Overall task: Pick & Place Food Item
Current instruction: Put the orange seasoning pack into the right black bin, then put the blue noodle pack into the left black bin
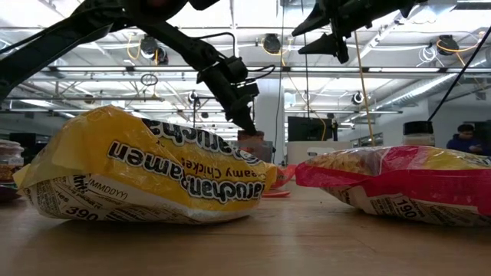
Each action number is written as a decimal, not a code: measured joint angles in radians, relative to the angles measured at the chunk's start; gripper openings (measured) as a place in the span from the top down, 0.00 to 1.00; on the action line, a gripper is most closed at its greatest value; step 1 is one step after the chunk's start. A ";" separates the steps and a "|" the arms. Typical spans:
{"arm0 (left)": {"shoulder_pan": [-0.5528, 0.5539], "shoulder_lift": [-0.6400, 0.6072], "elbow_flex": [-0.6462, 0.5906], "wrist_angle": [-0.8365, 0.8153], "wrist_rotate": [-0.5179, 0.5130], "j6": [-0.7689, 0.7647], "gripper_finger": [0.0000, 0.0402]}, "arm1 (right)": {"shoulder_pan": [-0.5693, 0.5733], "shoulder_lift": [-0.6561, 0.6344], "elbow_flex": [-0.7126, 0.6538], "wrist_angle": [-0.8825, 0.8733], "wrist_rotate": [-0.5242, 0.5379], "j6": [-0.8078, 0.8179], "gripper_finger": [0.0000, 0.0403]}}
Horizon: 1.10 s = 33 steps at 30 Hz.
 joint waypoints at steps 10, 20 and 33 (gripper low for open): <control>0.011 0.000 0.000 -0.001 0.061 -0.011 0.88 | 0.000 0.000 0.000 0.000 0.000 0.000 0.44; 0.020 -0.005 0.000 -0.009 0.027 -0.082 0.58 | 0.000 0.000 0.000 0.000 0.000 0.000 0.44; 0.033 -0.229 0.000 -0.030 0.056 -0.225 0.51 | 0.000 0.000 0.000 0.052 0.002 -0.044 0.44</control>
